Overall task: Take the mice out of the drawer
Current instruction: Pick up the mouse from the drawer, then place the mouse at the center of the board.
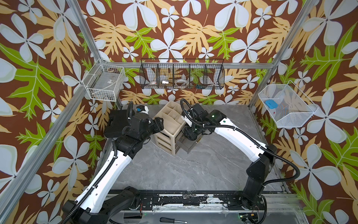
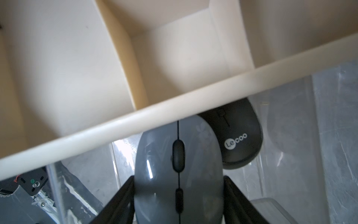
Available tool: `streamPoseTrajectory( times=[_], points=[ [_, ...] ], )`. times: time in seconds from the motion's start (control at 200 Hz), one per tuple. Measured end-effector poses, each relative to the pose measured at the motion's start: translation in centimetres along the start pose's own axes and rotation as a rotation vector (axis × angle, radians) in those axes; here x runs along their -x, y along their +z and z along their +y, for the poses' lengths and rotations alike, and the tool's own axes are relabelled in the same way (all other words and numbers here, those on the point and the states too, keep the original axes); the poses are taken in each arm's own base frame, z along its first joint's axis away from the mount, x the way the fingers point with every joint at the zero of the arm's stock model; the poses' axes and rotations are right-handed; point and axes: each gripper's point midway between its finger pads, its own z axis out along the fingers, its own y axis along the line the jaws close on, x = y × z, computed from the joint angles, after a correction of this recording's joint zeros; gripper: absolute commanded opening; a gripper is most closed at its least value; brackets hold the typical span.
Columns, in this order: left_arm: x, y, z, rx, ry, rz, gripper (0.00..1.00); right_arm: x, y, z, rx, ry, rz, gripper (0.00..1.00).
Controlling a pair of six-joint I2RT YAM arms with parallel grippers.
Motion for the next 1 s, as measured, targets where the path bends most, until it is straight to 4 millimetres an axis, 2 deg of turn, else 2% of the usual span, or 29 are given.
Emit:
streamPoseTrajectory(
  times=[0.2, 0.35, 0.48, 0.631, 0.741, 0.881, 1.001],
  points=[
    [0.9, -0.6, -1.0, -0.027, 0.010, -0.007, 0.77, 0.1, -2.2, -0.7, 0.014, 0.022, -0.034, 0.62],
    [1.6, -1.4, -1.6, -0.050, 0.021, -0.024, 0.78, -0.2, -3.6, -2.2, 0.003, 0.055, -0.059, 0.61],
    [1.4, -1.8, -2.2, -0.082, 0.022, -0.013, 0.79, -0.7, -4.3, -4.1, -0.009, 0.100, -0.066, 0.61],
    [0.4, -2.4, -4.3, -0.150, 0.043, 0.020, 0.80, -0.9, -6.0, -8.3, -0.065, 0.187, -0.110, 0.61],
    [-0.3, -3.0, -6.1, -0.199, 0.063, 0.033, 0.81, -2.0, -6.8, -12.0, -0.119, 0.268, -0.130, 0.61],
    [-1.5, -3.4, -7.8, -0.243, 0.081, 0.057, 0.82, -5.1, -6.7, -17.1, -0.210, 0.387, -0.115, 0.61],
    [-2.7, -3.4, -9.1, -0.273, 0.091, 0.076, 0.82, -7.5, -5.4, -19.9, -0.262, 0.455, -0.099, 0.62]
  ],
)
